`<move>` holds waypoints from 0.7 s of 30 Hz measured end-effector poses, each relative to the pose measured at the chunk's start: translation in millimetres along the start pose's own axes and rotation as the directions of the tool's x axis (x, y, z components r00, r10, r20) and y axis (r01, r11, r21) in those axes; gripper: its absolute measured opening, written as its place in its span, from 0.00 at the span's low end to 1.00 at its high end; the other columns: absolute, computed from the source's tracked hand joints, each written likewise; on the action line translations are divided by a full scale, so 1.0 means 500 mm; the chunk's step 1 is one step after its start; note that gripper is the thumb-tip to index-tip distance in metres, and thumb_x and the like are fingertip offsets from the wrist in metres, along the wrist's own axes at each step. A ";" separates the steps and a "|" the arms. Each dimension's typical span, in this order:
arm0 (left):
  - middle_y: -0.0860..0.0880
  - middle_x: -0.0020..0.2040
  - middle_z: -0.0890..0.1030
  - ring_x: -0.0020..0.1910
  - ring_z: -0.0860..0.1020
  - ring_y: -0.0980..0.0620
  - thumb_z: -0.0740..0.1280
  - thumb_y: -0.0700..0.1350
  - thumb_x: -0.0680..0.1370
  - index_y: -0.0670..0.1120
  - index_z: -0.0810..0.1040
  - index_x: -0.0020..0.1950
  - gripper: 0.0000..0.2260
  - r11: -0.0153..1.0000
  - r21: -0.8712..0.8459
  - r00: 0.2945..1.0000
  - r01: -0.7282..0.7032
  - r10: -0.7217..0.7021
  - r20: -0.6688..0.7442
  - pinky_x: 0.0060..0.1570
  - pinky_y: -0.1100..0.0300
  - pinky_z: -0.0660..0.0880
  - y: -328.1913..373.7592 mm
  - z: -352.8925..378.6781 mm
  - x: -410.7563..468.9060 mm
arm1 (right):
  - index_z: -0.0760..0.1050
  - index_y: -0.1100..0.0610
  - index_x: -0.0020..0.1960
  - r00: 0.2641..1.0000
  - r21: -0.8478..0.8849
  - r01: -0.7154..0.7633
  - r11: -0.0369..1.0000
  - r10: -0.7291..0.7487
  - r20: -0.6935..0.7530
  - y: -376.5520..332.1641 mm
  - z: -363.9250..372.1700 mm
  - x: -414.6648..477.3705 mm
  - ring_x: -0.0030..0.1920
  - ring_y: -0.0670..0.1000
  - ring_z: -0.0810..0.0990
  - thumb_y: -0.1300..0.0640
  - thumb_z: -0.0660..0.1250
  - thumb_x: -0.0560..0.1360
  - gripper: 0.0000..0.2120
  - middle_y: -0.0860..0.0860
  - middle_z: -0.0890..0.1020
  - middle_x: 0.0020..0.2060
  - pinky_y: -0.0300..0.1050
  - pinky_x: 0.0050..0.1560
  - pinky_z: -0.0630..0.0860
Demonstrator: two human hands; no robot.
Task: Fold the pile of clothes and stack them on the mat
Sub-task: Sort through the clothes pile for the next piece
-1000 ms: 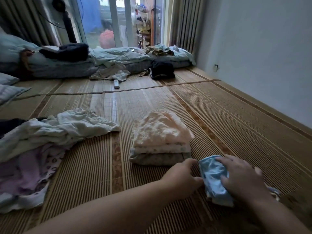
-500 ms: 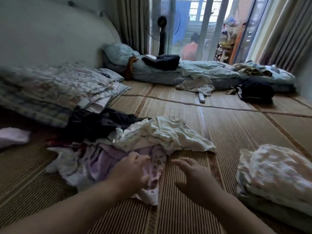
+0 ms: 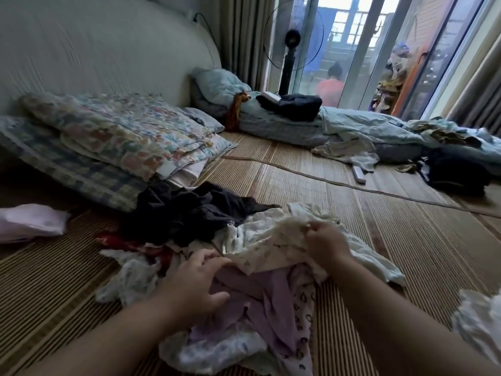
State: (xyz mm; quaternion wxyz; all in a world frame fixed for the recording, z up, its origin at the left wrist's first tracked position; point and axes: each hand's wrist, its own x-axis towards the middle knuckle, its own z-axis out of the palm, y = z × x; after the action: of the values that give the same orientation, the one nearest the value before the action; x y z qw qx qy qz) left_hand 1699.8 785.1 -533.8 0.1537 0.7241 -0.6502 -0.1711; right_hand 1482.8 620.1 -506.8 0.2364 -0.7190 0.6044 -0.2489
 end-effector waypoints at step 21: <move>0.53 0.30 0.77 0.29 0.74 0.59 0.74 0.58 0.67 0.47 0.76 0.34 0.16 0.762 -0.585 0.961 -0.277 0.225 -0.162 0.32 0.62 0.71 0.334 -0.177 -0.195 | 0.78 0.53 0.49 0.955 0.714 0.289 0.638 -0.248 -0.165 -0.187 -0.578 -0.445 0.44 0.50 0.81 0.49 0.64 0.76 0.08 0.51 0.83 0.42 0.48 0.51 0.80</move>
State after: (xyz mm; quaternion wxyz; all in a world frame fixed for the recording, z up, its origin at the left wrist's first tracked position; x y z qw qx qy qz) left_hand 1581.5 863.9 -375.6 0.4237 0.5504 -0.6459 -0.3168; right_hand 1334.9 843.3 -242.0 0.4479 -0.6395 0.3468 -0.5197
